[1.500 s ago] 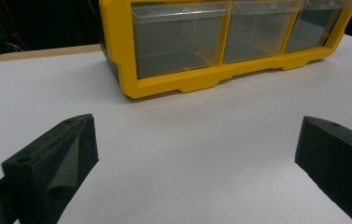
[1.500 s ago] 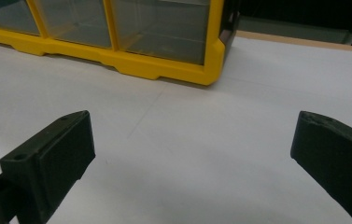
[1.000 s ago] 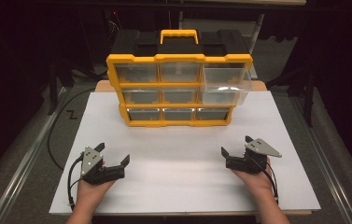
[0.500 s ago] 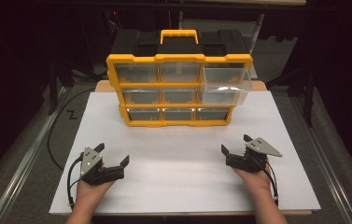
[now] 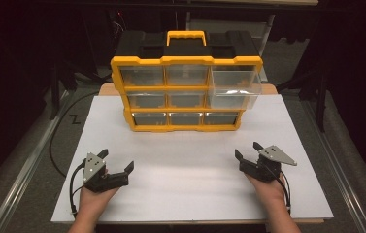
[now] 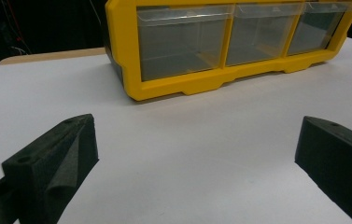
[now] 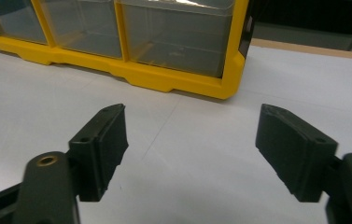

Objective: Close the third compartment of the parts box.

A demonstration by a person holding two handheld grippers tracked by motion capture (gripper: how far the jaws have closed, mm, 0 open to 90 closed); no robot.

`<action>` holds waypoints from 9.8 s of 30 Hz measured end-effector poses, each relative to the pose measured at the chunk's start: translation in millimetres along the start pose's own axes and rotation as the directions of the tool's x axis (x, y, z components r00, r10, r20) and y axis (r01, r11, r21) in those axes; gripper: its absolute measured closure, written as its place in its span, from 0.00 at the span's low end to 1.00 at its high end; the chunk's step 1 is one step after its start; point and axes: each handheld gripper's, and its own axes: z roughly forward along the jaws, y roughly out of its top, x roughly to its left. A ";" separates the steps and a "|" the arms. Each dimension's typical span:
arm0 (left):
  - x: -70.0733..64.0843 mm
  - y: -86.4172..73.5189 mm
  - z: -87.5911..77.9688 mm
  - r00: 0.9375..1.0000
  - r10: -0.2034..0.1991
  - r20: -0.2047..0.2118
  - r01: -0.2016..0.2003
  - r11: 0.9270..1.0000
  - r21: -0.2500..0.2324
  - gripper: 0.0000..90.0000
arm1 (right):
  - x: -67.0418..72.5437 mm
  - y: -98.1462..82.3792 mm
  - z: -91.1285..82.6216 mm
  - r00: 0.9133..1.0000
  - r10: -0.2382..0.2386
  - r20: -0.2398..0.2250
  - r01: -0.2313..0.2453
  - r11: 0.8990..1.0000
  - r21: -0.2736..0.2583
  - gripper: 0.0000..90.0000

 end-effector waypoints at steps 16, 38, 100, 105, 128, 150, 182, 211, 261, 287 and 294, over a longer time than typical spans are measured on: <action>0.0 0.1 -0.4 1.000 0.001 0.002 -0.001 1.000 -0.005 0.00 | -3.4 -1.3 -6.7 1.000 -0.013 -0.009 0.013 1.000 -0.011 0.76; 0.4 0.2 0.7 1.000 -0.011 -0.007 0.011 1.000 -0.008 0.00 | -3.3 1.8 -10.0 1.000 -0.018 -0.014 0.018 0.999 -0.040 1.00; -5.2 1.2 2.3 0.999 0.026 0.039 -0.025 0.999 -0.026 0.00 | 50.2 85.8 -24.9 0.996 -0.064 -0.061 0.043 0.954 -0.297 1.00; -5.6 1.4 2.7 0.999 0.027 0.041 -0.026 0.999 -0.027 0.00 | 48.6 95.6 -28.1 0.996 -0.067 -0.053 0.047 0.949 -0.312 1.00; -6.3 2.8 2.2 0.998 0.030 0.047 -0.029 0.999 -0.037 0.00 | 38.0 137.5 -30.5 0.999 -0.037 -0.022 0.027 0.935 -0.354 1.00; -6.2 3.9 2.6 0.998 0.031 0.053 -0.028 0.999 -0.042 0.00 | 42.7 159.3 -26.2 0.999 -0.045 -0.005 0.041 0.934 -0.355 1.00; -7.3 3.9 4.9 0.998 0.030 0.063 -0.027 0.999 -0.045 0.00 | 40.9 173.9 -3.0 0.997 -0.059 0.051 0.072 0.947 -0.314 1.00; -6.7 4.6 4.4 0.997 0.023 0.072 -0.019 0.998 -0.051 0.00 | 38.8 193.4 29.0 0.992 -0.060 0.114 0.089 0.960 -0.267 1.00; -4.6 5.1 3.1 0.997 0.018 0.074 -0.013 0.998 -0.056 0.00 | 43.8 193.6 16.7 0.995 -0.079 0.066 0.092 0.966 -0.243 1.00; -8.5 2.6 7.0 0.995 0.045 0.086 -0.043 0.999 -0.032 0.00 | 9.0 48.6 -0.7 0.998 -0.062 -0.006 0.062 0.996 -0.057 1.00; -9.0 1.7 7.3 0.995 0.046 0.087 -0.044 0.999 -0.017 0.00 | 3.7 16.9 -4.5 0.999 -0.046 -0.006 0.046 0.999 -0.007 1.00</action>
